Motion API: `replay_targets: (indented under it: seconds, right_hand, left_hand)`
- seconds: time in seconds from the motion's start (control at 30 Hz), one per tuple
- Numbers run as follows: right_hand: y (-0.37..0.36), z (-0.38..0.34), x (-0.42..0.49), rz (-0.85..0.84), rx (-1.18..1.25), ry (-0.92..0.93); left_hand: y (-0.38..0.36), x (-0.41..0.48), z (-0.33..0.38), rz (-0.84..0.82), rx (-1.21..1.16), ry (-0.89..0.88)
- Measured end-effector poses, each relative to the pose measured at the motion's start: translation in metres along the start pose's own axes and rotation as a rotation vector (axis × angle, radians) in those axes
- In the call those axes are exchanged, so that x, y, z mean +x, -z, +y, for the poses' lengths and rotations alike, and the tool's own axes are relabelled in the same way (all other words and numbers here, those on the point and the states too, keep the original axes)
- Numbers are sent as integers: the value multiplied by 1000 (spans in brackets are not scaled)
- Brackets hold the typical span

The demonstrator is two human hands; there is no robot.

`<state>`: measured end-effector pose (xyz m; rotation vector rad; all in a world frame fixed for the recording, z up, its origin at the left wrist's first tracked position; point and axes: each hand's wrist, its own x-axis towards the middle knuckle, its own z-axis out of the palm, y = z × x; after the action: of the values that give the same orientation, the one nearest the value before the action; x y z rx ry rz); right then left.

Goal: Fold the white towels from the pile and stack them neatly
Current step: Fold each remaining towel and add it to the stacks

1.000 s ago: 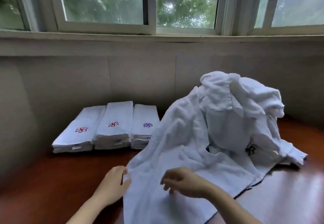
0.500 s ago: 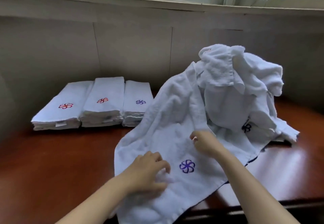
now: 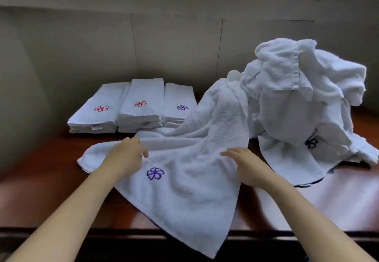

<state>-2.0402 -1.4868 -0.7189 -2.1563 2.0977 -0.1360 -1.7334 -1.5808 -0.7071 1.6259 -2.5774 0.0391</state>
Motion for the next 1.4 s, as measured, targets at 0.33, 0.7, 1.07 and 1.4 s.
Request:
replay_targets:
  seconds: [0.33, 0.7, 1.07, 1.4]
  right_hand:
    - [3, -11, 10, -101, -160, 27]
    - [3, -72, -11, -293, 415, 216]
    - [-13, -12, 1, -95, -170, -71]
    - [-29, -25, 21, 360, -281, -4]
  left_hand:
    - [-14, -59, 10, -459, -280, -342]
    - [-29, -96, 78, 112, -210, -429]
    - [28, -72, -27, -431, 105, 42]
    - [-2, -75, -19, -171, 211, 160]
